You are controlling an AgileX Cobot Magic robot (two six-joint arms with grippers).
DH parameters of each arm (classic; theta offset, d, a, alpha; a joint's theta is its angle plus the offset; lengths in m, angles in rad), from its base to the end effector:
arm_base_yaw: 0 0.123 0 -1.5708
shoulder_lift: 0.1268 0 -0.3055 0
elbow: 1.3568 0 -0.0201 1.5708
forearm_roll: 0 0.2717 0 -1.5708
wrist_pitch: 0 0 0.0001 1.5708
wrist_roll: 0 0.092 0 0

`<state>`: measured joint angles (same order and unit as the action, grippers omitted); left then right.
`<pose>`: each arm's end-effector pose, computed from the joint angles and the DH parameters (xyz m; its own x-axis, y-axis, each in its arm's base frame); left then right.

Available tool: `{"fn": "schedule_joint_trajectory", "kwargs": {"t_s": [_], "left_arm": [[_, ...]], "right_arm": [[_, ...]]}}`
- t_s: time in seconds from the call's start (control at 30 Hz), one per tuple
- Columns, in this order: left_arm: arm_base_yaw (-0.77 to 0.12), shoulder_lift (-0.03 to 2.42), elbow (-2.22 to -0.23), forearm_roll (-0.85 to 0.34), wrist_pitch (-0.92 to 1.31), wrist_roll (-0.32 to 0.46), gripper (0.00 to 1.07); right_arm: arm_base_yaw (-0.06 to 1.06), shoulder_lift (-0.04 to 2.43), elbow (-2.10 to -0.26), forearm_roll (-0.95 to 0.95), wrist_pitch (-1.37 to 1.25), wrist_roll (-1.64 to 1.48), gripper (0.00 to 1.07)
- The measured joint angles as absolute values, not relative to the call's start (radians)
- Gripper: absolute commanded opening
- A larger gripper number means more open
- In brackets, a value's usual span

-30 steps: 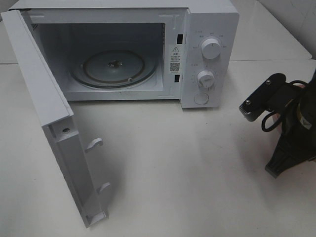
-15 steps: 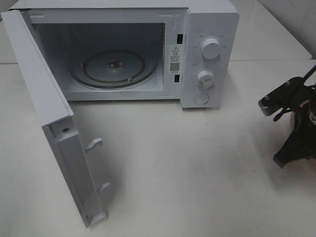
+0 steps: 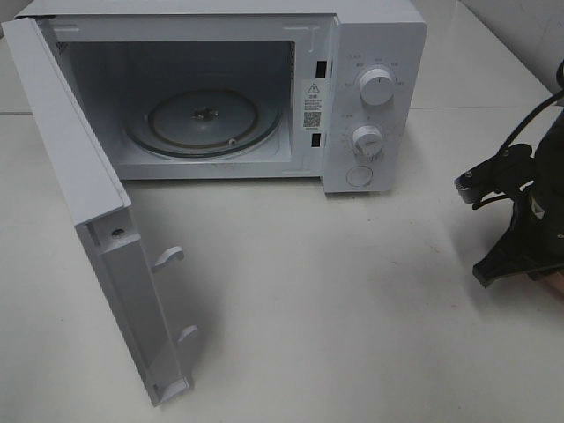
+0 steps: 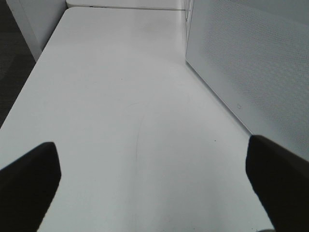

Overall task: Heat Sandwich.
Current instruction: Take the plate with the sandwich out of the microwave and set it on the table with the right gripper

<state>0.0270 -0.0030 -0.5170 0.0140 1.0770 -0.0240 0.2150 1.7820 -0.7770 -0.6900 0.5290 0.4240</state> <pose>-0.0095 0.0009 0.2905 -0.4518 -0.0296 -0.8916 -0.0458 0.9989 -0.0099 0.3014 0.0355 0.1228 -0.9080 -0.3862 -0.1625 -0.3126 0.8827 -0.3510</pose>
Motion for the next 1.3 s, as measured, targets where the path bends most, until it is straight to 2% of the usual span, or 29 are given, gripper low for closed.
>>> {"fn": "schedule_joint_trajectory", "kwargs": {"t_s": [0.53,0.83,0.97,1.0,1.03,1.1,1.13,1.17,1.27,1.3], "left_arm": [[0.027,-0.003,-0.517,0.014,1.077,-0.024,1.0],[0.027,-0.003,-0.517,0.014,1.077,-0.024,1.0],[0.027,-0.003,-0.517,0.014,1.077,-0.024,1.0],[0.027,-0.003,-0.517,0.014,1.077,-0.024,1.0],[0.027,-0.003,-0.517,0.014,1.077,-0.024,1.0],[0.027,-0.003,-0.517,0.014,1.077,-0.024,1.0],[0.027,-0.003,-0.517,0.014,1.077,-0.024,1.0],[0.027,-0.003,-0.517,0.014,1.077,-0.024,1.0],[0.027,-0.003,-0.517,0.014,1.077,-0.024,1.0],[0.027,-0.003,-0.517,0.014,1.077,-0.024,1.0]], "right_arm": [[0.215,1.828,-0.784,-0.698,0.522,0.433,0.05],[0.215,1.828,-0.784,-0.694,0.522,0.433,0.16],[0.215,1.828,-0.799,-0.675,0.533,0.433,0.35],[0.215,1.828,-0.799,-0.675,0.533,0.433,0.35],[0.215,1.827,-0.808,-0.66,0.542,0.433,0.46],[0.215,1.827,-0.817,-0.642,0.554,0.43,0.56],[0.215,1.827,-0.817,-0.642,0.554,0.43,0.56],[0.215,1.825,-0.82,-0.617,0.558,0.418,0.66],[0.215,1.797,-0.82,-0.541,0.563,0.339,0.75],[0.215,1.797,-0.82,-0.541,0.563,0.339,0.75]]}}
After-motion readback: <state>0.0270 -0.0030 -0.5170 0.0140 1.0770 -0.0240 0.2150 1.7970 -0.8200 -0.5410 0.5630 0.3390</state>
